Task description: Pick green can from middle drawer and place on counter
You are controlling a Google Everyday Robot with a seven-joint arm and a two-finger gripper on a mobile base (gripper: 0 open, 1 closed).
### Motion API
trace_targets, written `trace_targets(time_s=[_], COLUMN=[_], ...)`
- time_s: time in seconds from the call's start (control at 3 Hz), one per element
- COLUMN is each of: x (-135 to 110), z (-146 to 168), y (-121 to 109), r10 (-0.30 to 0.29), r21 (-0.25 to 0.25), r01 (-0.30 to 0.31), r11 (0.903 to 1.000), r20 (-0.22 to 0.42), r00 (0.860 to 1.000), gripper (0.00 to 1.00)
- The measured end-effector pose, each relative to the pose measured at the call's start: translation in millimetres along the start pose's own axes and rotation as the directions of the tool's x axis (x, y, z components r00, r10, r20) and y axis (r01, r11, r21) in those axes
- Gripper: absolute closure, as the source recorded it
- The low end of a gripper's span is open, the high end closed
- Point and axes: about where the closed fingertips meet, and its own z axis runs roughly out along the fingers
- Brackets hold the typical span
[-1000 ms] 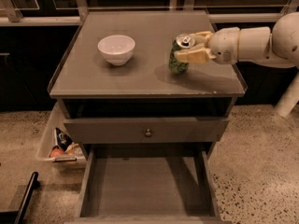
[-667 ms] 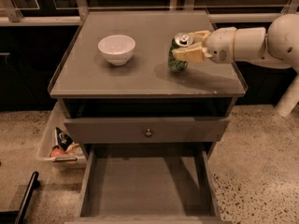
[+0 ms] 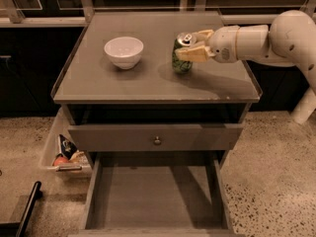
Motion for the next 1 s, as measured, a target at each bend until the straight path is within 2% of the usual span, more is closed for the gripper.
trace_targets(time_s=[0.33, 1.0], x=[-0.2, -0.2], z=[0.6, 0.7], y=[0.1, 0.1], r10=[0.000, 0.000], r21=[-0.001, -0.001], r01=[0.000, 0.000], r11=[1.0000, 1.0000], r20=[0.000, 0.000], r00=[1.000, 1.000], gripper=[0.81, 0.35])
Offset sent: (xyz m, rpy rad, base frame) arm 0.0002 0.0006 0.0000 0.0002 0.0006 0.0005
